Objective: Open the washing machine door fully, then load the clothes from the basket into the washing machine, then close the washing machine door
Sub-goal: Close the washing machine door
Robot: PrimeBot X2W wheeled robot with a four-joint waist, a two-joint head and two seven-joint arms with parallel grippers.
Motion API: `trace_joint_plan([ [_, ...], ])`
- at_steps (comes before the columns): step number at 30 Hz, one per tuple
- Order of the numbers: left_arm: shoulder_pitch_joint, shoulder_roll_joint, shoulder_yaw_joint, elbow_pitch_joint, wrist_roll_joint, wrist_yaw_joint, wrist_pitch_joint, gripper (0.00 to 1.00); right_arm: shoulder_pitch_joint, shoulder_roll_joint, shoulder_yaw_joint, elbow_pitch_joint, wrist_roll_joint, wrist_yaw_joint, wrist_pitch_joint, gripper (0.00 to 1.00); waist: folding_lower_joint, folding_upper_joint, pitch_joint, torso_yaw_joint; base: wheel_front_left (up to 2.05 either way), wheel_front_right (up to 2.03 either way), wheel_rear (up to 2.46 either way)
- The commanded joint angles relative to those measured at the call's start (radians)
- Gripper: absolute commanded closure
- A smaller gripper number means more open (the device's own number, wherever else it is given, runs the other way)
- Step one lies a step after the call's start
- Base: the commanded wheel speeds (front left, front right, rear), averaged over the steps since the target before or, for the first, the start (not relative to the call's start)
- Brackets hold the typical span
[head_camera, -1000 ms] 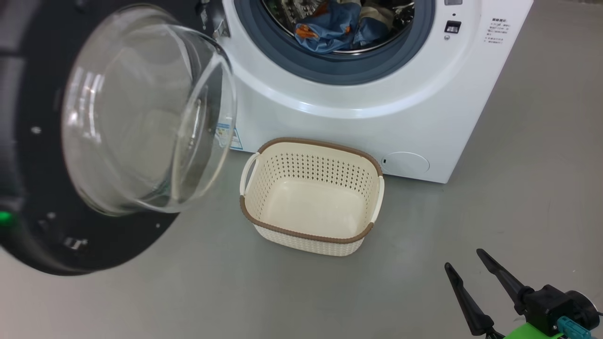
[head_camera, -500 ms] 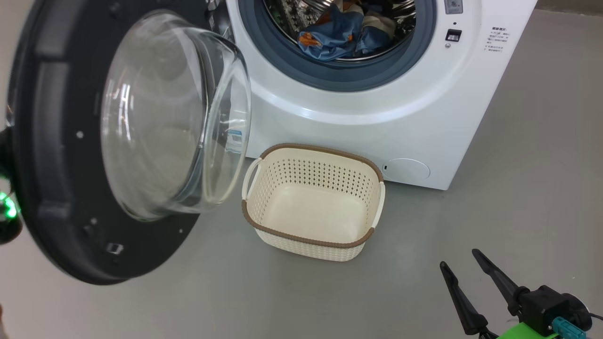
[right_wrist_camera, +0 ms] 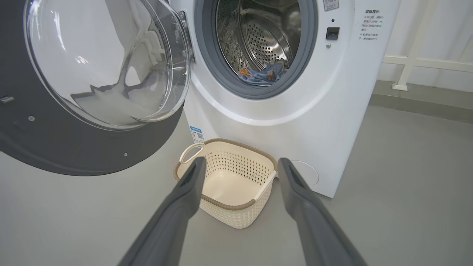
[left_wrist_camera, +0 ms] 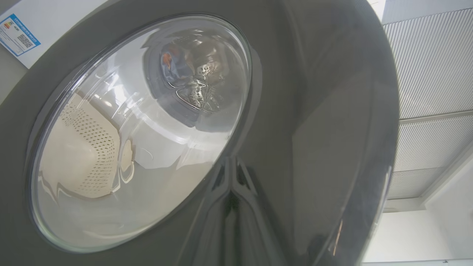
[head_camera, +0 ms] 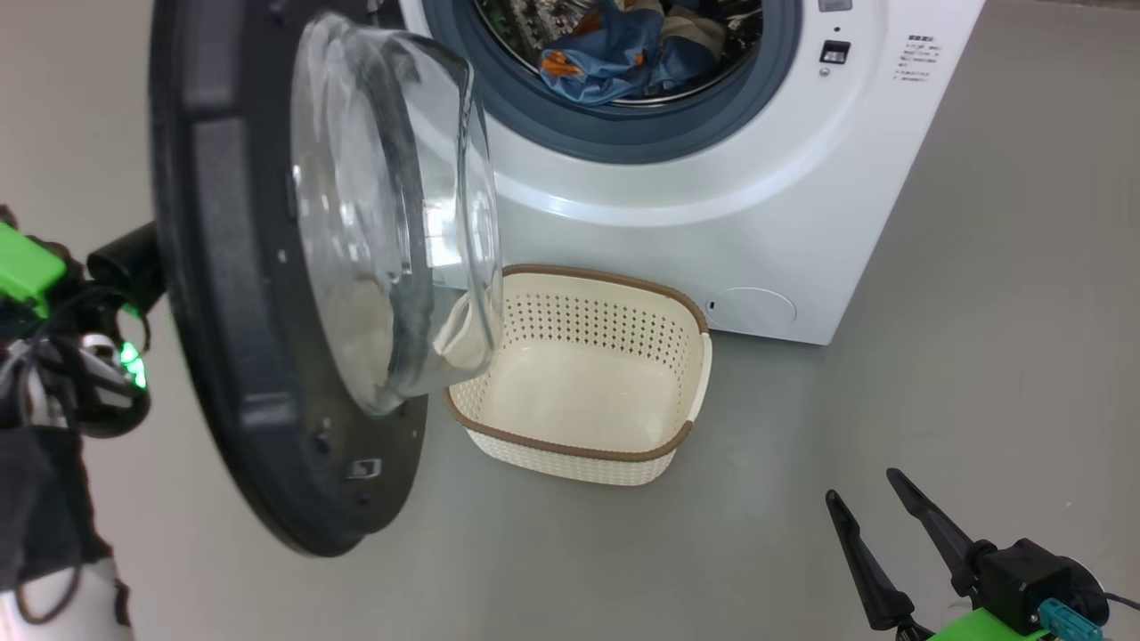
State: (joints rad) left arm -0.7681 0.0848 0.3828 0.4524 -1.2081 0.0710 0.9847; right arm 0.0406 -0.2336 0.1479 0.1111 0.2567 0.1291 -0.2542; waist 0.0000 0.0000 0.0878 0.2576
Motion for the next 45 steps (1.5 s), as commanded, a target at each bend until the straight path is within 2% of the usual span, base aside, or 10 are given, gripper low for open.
trace_joint_plan([
  [1,-0.003,0.013,0.001,-0.059,-0.004,0.006,0.007,1.00,-0.021,-0.007,0.017,-0.024,-0.001,0.002,-0.008,0.00,0.0000,0.0000,0.002,-0.008,0.00,0.00,0.00],
  [6,0.014,-0.024,-0.024,-0.125,-0.022,0.034,-0.054,1.00,-0.033,-0.002,0.013,-0.020,0.000,0.002,-0.008,0.00,0.0000,0.0000,-0.001,-0.033,0.00,0.00,0.00],
  [10,0.018,-0.032,-0.055,-0.118,-0.032,0.029,-0.112,1.00,-0.041,0.003,0.013,-0.018,0.000,0.002,-0.008,0.00,0.0000,0.0000,-0.003,-0.051,0.00,0.00,0.00],
  [18,-0.001,-0.034,-0.132,-0.011,-0.103,-0.013,-0.271,1.00,-0.051,0.012,0.019,-0.014,0.001,0.002,-0.008,0.00,0.0000,0.0000,-0.004,-0.093,0.00,0.00,0.00],
  [30,-0.043,-0.034,-0.192,0.127,-0.180,-0.071,-0.373,1.00,-0.053,0.013,0.021,-0.007,0.002,0.002,-0.008,0.00,0.0000,0.0000,-0.012,-0.166,0.00,0.00,0.00],
  [36,-0.071,-0.035,-0.208,0.180,-0.212,-0.122,-0.437,1.00,-0.055,0.010,0.023,-0.005,0.002,0.002,-0.008,0.00,0.0000,0.0000,-0.015,-0.198,0.00,0.00,0.00],
  [45,-0.121,-0.035,-0.259,0.281,-0.248,-0.174,-0.532,1.00,-0.063,0.009,0.028,-0.004,0.003,0.002,-0.008,0.00,0.0000,0.0000,-0.015,-0.234,0.00,0.00,0.00],
])
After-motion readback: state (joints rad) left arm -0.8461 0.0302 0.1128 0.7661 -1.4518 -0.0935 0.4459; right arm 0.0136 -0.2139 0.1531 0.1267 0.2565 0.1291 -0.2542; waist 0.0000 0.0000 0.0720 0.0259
